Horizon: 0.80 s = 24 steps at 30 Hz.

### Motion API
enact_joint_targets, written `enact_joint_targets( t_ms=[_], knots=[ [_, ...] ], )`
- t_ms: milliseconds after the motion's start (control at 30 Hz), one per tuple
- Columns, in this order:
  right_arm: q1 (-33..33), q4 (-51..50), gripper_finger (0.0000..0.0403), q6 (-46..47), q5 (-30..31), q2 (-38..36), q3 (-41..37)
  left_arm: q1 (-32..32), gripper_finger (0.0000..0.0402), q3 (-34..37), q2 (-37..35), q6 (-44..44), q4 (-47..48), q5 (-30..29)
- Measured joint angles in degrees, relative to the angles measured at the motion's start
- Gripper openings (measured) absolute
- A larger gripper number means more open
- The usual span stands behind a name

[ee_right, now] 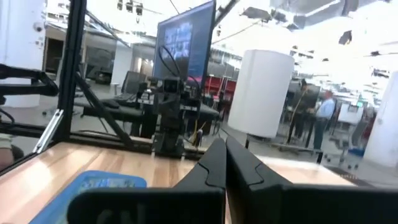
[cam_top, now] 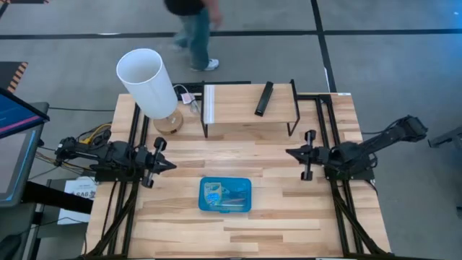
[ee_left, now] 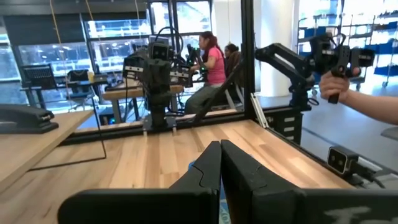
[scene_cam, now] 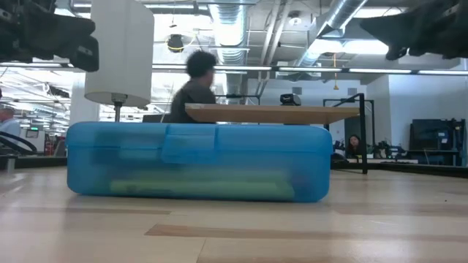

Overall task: Pack school essentials
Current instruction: Return to Home Position

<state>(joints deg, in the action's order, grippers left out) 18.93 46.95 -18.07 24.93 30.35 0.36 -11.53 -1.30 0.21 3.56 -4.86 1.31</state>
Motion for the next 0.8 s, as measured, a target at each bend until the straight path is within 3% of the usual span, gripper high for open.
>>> enact_joint_targets(
  t_ms=[400, 800],
  knots=[
    [0.47, -23.86, 0.0012, 3.71, -0.11, -17.28, -0.02, -0.07, 0.0000, 0.66, 0.06, -3.22, 2.52, 1.24],
    [0.43, -36.74, 0.0016, 16.97, 4.95, -21.01, -0.07, -0.07, 0.0000, 0.72, 0.02, -6.62, 2.54, 0.92]
  ],
)
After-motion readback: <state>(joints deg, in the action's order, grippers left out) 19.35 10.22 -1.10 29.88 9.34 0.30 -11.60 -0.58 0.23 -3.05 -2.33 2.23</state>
